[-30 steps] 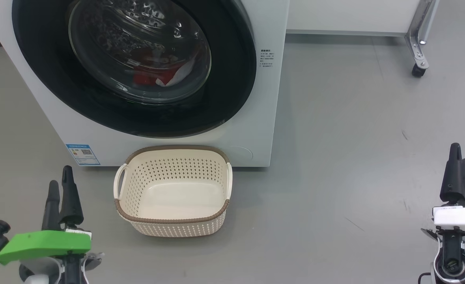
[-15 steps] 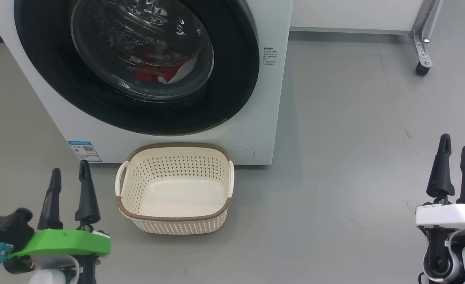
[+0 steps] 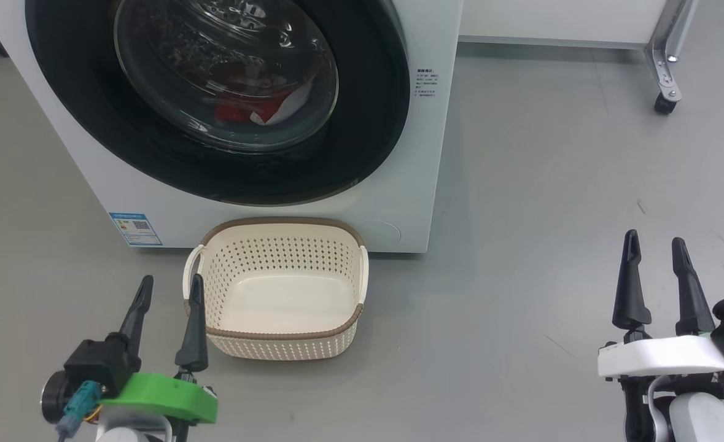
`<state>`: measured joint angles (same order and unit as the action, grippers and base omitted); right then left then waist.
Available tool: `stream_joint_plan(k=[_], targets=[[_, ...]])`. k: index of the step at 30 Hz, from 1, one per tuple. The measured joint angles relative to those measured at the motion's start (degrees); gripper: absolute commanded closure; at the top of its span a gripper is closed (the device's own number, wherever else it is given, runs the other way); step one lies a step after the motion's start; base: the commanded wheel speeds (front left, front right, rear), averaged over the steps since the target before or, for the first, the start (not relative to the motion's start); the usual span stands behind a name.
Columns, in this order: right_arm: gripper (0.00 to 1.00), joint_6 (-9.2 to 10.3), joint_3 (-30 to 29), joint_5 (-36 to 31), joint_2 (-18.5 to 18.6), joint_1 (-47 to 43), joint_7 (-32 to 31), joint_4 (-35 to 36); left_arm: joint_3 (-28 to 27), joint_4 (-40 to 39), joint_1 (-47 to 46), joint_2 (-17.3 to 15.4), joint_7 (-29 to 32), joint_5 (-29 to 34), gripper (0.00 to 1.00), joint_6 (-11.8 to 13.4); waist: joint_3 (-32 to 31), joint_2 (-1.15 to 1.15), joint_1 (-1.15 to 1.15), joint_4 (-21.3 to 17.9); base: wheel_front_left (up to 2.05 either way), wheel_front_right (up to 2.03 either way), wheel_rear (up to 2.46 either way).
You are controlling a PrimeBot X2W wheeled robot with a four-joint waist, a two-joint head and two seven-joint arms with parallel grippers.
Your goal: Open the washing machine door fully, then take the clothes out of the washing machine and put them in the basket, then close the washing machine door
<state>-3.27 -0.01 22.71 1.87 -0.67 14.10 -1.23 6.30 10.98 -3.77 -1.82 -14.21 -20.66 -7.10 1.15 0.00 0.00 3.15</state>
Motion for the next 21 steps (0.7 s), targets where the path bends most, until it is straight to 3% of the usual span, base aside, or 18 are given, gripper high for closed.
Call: stream_joint_plan(k=[7,21], targets=[[0.00,1.80,1.3,-0.6,0.1,-0.8,0.3,-3.9,1.5,4.2,0.3,-0.1,-0.2,0.8,0.00,0.0,0.0,0.00,0.00,0.0,0.00,0.00,0.00],[0.00,2.52,3.3,-0.9,0.1,-0.7,0.3,-8.1,2.3,7.7,0.1,-0.1,-0.2,1.1,0.00,1.4,0.1,0.00,0.00,-0.2,0.00,0.00,0.00]])
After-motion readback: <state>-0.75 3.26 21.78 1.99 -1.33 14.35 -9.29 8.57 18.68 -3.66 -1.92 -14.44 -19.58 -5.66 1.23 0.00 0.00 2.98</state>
